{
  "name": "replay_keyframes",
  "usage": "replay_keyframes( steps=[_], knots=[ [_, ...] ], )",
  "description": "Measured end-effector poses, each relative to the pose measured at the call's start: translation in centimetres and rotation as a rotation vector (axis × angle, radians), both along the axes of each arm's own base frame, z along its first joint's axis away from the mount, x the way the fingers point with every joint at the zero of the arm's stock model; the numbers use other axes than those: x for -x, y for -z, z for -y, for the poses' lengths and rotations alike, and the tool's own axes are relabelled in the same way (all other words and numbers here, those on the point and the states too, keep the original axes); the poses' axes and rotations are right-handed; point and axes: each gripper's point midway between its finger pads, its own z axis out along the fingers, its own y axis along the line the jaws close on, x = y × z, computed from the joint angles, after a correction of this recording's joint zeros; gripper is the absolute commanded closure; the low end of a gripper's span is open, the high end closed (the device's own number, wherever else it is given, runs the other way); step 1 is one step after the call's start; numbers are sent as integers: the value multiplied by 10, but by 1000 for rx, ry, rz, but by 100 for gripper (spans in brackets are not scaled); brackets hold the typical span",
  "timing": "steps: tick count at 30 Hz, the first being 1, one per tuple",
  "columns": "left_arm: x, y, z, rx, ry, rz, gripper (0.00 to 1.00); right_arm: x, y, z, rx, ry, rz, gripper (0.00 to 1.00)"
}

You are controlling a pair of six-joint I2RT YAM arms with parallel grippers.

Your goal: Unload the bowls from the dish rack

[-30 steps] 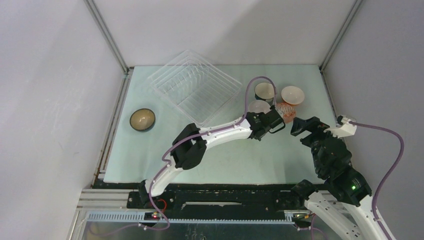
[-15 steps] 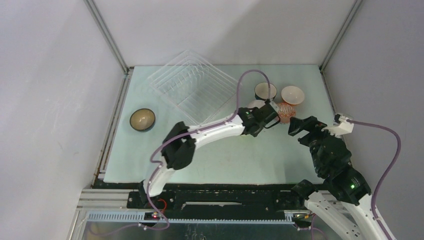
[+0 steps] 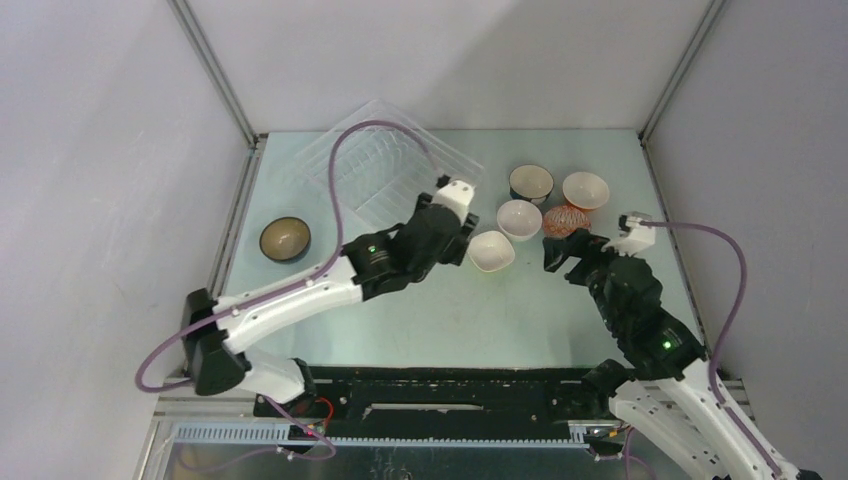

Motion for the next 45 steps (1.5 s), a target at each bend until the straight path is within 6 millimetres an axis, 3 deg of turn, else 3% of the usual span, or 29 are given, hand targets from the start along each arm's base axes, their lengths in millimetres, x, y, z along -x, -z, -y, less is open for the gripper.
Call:
replay_keyframes(
  steps=[4,8,12,14,18,22,25,29,35,38,45],
  knots=[
    [3,28,-49,52,-89,-15,15,-12,31,-20,31,-69,-51,4],
    [-9,44,-103,142,-227,-23,13,-27,63,-18,40,-49,-133,5],
    [-22,46,-157,231,-381,5,9,-49,70,3,-50,21,-166,3],
    [-25,45,-182,268,-455,30,5,-62,65,35,-87,120,-141,2],
    [-30,45,-238,321,-641,129,1,-76,57,63,-42,203,-12,1],
    [-36,43,-288,319,-822,246,1,-77,86,71,98,184,57,0],
    [-38,49,-311,273,-901,329,0,-80,118,74,206,159,23,0],
    [-31,75,-337,194,-941,378,0,-98,143,80,296,159,-12,3],
    [-21,102,-383,169,-1030,465,0,-106,178,87,341,177,-9,10],
    [-22,124,-387,109,-995,451,0,-106,201,90,362,183,-63,0],
    [-51,164,-392,39,-907,331,2,-122,178,98,348,220,6,0]
  ],
)
